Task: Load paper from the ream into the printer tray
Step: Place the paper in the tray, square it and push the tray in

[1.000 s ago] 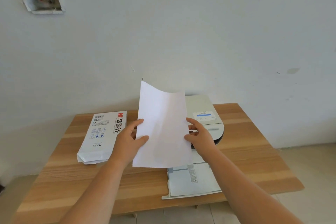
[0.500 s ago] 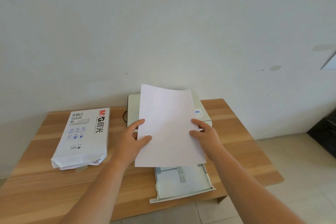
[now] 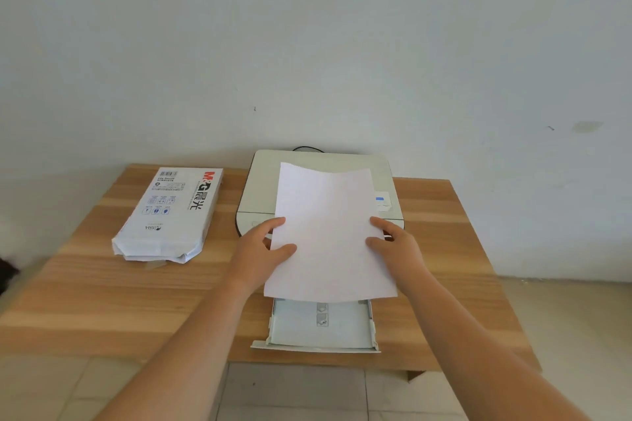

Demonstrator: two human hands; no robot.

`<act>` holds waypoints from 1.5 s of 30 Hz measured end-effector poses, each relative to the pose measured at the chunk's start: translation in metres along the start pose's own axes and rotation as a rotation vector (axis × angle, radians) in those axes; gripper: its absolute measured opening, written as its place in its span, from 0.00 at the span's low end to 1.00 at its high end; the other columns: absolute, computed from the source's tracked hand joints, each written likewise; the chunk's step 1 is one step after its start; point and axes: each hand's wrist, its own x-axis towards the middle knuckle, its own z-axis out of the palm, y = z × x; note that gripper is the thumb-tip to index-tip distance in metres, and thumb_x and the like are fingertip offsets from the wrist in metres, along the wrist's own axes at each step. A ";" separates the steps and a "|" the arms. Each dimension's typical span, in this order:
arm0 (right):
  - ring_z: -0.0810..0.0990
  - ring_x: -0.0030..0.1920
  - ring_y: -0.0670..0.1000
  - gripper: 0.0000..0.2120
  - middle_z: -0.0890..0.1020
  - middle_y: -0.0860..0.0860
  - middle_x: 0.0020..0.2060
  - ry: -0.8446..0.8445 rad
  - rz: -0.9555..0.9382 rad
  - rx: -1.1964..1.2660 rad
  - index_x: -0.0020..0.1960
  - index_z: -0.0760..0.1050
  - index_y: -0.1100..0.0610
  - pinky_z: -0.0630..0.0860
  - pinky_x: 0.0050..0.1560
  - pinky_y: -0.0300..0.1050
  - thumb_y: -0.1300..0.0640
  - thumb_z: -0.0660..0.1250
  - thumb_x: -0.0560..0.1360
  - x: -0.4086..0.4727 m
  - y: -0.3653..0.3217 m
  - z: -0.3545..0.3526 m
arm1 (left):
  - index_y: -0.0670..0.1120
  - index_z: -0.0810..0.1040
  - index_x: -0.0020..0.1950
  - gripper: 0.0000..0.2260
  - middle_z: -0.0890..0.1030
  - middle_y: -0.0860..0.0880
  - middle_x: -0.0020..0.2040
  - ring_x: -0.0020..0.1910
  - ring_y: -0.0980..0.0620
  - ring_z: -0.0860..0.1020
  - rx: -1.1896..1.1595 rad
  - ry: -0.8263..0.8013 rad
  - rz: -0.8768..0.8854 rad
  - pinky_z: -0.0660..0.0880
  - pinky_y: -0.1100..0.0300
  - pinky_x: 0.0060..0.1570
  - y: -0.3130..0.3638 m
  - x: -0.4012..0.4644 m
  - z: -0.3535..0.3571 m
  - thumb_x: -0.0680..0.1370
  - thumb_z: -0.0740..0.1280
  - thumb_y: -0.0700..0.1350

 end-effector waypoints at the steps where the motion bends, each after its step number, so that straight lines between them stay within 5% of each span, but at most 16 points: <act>1: 0.81 0.52 0.56 0.20 0.79 0.54 0.54 -0.017 -0.001 -0.009 0.64 0.76 0.45 0.78 0.56 0.53 0.59 0.68 0.74 0.002 0.003 -0.004 | 0.60 0.74 0.64 0.23 0.78 0.52 0.58 0.52 0.52 0.79 0.003 0.009 -0.008 0.80 0.51 0.50 0.000 -0.004 0.005 0.71 0.75 0.49; 10: 0.79 0.47 0.49 0.22 0.79 0.49 0.51 -0.123 0.047 -0.068 0.66 0.74 0.49 0.76 0.42 0.40 0.59 0.71 0.73 -0.002 0.028 -0.021 | 0.56 0.73 0.66 0.24 0.77 0.52 0.56 0.53 0.53 0.77 0.059 0.027 -0.118 0.76 0.62 0.45 -0.009 -0.032 0.029 0.72 0.74 0.47; 16: 0.80 0.49 0.53 0.24 0.79 0.54 0.52 -0.127 0.103 -0.108 0.68 0.72 0.48 0.79 0.50 0.49 0.59 0.70 0.73 -0.015 0.049 -0.016 | 0.52 0.74 0.66 0.22 0.78 0.51 0.50 0.47 0.53 0.77 0.096 0.005 -0.155 0.75 0.62 0.41 -0.023 -0.042 0.031 0.73 0.74 0.46; 22: 0.80 0.47 0.50 0.22 0.78 0.47 0.49 -0.115 0.145 -0.089 0.68 0.72 0.50 0.79 0.46 0.46 0.61 0.68 0.75 -0.027 0.069 -0.006 | 0.52 0.74 0.65 0.21 0.78 0.53 0.51 0.48 0.54 0.77 0.116 -0.055 -0.212 0.75 0.64 0.40 -0.040 -0.048 0.028 0.73 0.73 0.46; 26: 0.80 0.51 0.51 0.19 0.79 0.48 0.53 -0.087 0.165 -0.117 0.67 0.74 0.50 0.79 0.55 0.52 0.60 0.65 0.77 -0.031 0.087 0.000 | 0.50 0.75 0.63 0.21 0.79 0.52 0.51 0.47 0.56 0.78 0.055 -0.091 -0.286 0.74 0.66 0.38 -0.052 -0.049 0.025 0.72 0.75 0.43; 32: 0.80 0.51 0.51 0.19 0.78 0.49 0.55 -0.063 0.222 -0.117 0.67 0.73 0.48 0.78 0.55 0.51 0.60 0.63 0.77 -0.043 0.111 0.008 | 0.51 0.75 0.63 0.23 0.78 0.49 0.56 0.53 0.50 0.79 -0.003 -0.189 -0.410 0.79 0.54 0.51 -0.074 -0.051 0.026 0.70 0.77 0.43; 38: 0.80 0.52 0.53 0.19 0.77 0.51 0.61 -0.049 0.311 -0.078 0.66 0.73 0.47 0.80 0.55 0.54 0.60 0.62 0.78 -0.050 0.134 0.012 | 0.53 0.76 0.60 0.23 0.77 0.49 0.57 0.56 0.51 0.77 0.034 -0.245 -0.454 0.76 0.53 0.58 -0.095 -0.054 0.029 0.67 0.78 0.45; 45: 0.80 0.52 0.52 0.20 0.78 0.52 0.60 -0.072 0.406 -0.024 0.67 0.73 0.53 0.79 0.50 0.47 0.64 0.64 0.76 -0.050 0.156 0.016 | 0.51 0.76 0.60 0.22 0.76 0.47 0.58 0.58 0.52 0.75 0.009 -0.253 -0.533 0.72 0.61 0.53 -0.114 -0.067 0.034 0.68 0.77 0.42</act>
